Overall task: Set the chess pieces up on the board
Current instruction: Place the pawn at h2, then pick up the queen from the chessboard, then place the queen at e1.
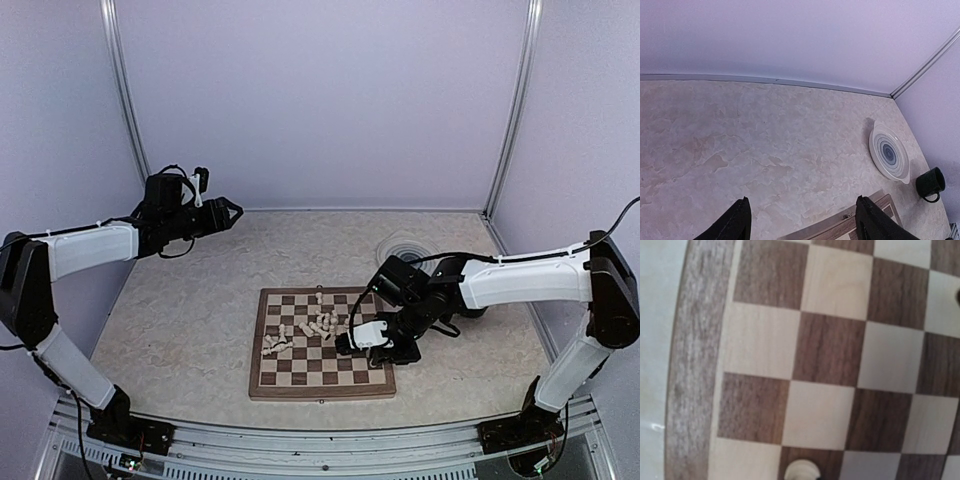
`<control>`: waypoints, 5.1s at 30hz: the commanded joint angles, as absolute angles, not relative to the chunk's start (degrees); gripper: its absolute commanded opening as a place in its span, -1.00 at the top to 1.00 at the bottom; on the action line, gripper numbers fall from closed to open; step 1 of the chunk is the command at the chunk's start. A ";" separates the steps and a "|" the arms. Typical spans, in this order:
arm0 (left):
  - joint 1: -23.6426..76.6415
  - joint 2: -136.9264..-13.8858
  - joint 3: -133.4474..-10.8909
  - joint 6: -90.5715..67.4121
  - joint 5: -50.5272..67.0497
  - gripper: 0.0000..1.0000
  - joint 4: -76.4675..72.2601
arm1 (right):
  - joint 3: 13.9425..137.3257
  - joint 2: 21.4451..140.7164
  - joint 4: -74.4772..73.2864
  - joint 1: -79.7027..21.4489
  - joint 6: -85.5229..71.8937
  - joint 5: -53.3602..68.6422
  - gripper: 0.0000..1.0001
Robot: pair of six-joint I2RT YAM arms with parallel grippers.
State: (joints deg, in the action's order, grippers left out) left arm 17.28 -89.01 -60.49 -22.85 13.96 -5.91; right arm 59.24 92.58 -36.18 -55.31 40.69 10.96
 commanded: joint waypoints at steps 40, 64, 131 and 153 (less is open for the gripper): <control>16.92 -90.86 -63.43 -21.71 16.10 -0.43 -3.84 | 75.75 104.20 -34.32 -46.07 34.85 17.85 0.18; 16.95 -91.45 -63.90 -21.88 16.77 -0.43 -3.17 | 78.71 109.68 -35.11 -46.01 34.37 21.29 0.61; 17.70 -91.93 -65.21 -21.36 18.11 -0.43 -0.97 | 73.29 108.11 -36.87 -63.40 37.97 17.67 0.77; 17.68 -92.24 -65.30 -21.18 18.14 -0.43 -0.75 | 71.40 105.08 -37.97 -63.37 38.22 15.35 0.80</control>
